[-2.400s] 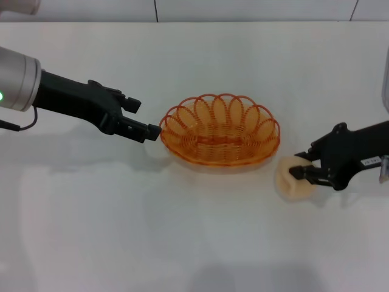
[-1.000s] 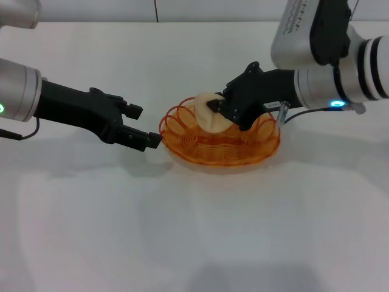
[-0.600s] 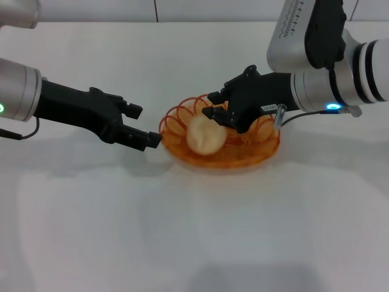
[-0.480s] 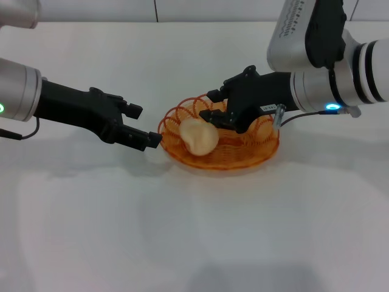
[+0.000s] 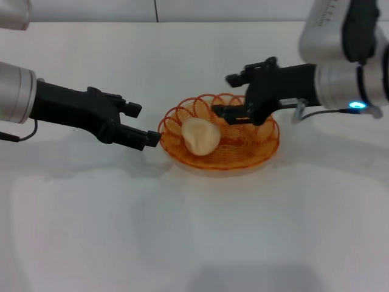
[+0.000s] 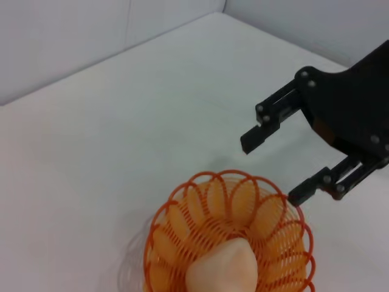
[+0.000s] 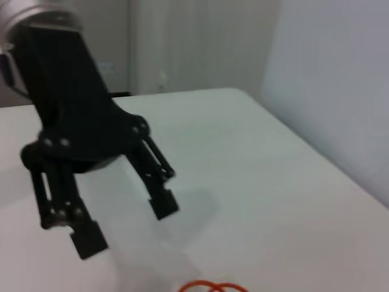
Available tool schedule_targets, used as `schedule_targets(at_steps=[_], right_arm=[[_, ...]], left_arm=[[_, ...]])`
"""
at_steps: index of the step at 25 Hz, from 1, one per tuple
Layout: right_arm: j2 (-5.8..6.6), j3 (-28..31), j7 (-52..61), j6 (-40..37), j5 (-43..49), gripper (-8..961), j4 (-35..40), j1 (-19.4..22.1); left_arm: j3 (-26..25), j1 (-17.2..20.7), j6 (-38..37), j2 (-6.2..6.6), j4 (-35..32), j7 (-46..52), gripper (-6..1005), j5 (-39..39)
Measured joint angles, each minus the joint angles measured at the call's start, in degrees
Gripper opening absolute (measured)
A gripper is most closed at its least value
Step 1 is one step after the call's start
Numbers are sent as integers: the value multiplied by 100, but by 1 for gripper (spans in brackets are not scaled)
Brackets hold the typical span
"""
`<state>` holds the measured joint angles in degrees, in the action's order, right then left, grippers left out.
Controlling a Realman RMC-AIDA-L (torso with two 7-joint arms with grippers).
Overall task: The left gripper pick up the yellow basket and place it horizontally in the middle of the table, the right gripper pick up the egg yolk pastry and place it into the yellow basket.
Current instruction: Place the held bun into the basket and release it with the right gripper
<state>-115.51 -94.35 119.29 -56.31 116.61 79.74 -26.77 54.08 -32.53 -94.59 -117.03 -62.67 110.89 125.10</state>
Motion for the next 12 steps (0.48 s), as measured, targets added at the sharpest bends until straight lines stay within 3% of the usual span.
schedule_targets(at_steps=[5, 12], right_arm=[[9, 124, -107, -30, -128, 645, 460, 642], [46, 598, -1140, -758, -1345, 812, 692, 1400]], left_arm=[[-131, 120, 9, 13, 0, -111, 867, -42], [-366, 366, -32, -21, 7, -494, 865, -258]])
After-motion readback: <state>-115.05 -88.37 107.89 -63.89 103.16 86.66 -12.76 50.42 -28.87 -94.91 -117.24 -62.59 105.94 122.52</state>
